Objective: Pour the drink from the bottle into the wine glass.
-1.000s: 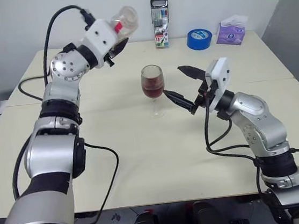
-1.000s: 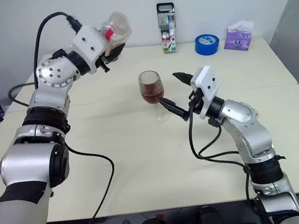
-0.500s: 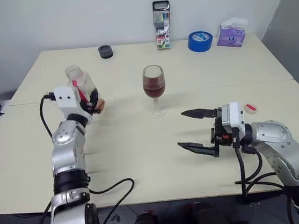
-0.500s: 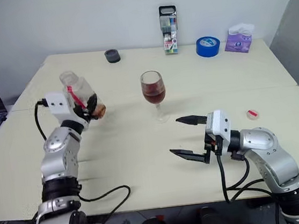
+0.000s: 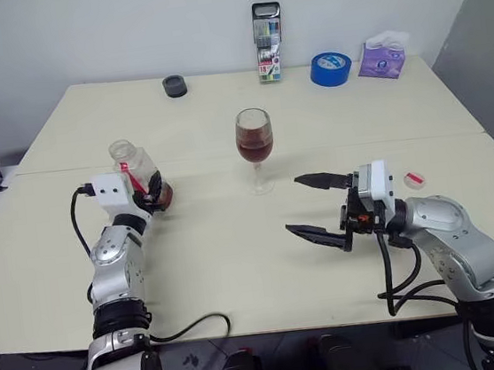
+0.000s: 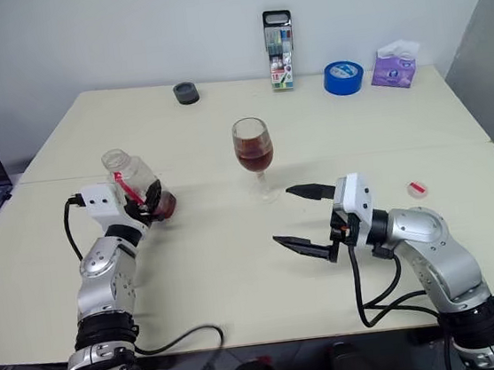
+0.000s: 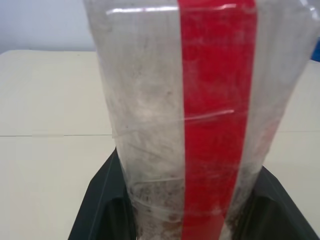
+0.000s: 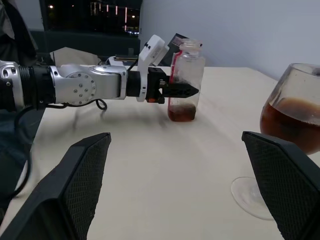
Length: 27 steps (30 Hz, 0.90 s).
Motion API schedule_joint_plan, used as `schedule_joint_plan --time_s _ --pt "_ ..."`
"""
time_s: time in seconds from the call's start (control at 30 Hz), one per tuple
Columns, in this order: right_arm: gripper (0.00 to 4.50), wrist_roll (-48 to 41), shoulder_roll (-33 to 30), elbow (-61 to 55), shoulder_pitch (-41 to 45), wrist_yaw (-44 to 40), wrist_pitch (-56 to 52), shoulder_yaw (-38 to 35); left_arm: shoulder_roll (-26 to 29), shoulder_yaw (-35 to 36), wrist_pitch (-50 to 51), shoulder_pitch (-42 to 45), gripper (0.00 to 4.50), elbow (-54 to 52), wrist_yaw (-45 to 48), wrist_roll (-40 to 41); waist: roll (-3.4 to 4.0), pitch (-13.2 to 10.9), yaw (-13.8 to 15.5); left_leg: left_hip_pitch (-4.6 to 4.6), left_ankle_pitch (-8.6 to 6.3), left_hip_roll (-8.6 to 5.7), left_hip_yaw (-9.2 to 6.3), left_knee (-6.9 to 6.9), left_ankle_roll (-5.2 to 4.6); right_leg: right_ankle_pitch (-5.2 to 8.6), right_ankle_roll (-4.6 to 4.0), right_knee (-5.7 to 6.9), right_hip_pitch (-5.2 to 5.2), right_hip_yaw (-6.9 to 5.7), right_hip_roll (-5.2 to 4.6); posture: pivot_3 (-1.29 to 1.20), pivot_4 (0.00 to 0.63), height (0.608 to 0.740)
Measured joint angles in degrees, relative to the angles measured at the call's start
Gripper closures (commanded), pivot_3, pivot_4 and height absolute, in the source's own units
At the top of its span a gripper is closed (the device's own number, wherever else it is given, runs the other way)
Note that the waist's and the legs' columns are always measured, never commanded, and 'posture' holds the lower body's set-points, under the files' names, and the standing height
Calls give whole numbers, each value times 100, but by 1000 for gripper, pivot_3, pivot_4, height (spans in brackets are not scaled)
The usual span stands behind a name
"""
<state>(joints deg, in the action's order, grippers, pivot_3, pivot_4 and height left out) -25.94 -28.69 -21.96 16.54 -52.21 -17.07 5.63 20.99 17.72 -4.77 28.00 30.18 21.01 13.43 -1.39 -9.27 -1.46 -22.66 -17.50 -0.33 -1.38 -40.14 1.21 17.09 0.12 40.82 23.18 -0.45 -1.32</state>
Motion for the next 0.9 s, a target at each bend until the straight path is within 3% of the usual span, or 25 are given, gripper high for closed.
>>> schedule_joint_plan --time_s 0.03,0.23,0.27,0.37,0.57,0.77,0.9 --pt "0 0 1 0 0 9 -2 2 0 0 -82 19 2033 91 20 1 0 2 0 4 -1 0 0 1 -2 0 0 0 -3 0 0 0 150 740" --pt "0 6 7 -3 -1 107 -16 18 -51 -6 -101 22 135 536 109 16 0 4 -9 4 -3 0 -1 3 -6 0 0 0 -3 -1 1 0 150 740" --pt "0 8 7 -9 -4 117 -20 21 -51 -6 -100 11 29 535 112 18 0 5 -9 3 -3 0 -1 3 -5 0 0 -1 -3 -1 1 0 150 740" --pt "0 31 2 -46 -52 206 -36 30 -51 -8 -61 -65 29 410 115 24 0 5 -8 3 -3 1 -1 3 -5 0 0 -1 -3 0 1 0 150 740" --pt "0 335 12 -280 -551 1023 -503 9 -134 -104 500 -926 29 -868 -33 49 -1 5 -8 4 -3 3 0 8 -5 0 0 -2 -2 6 0 0 150 740" --pt "0 1032 672 -389 -875 2937 -1505 -297 -452 -456 1824 -2554 29 -3347 -480 105 0 6 -15 6 -3 5 3 14 -4 0 0 -1 -2 13 0 0 150 740" --pt "0 1639 1257 -264 -795 4139 -2087 -343 -730 -694 2592 -3127 29 -4570 -928 89 1 7 6 6 -3 3 2 16 -3 1 -1 1 -2 11 1 0 150 740"
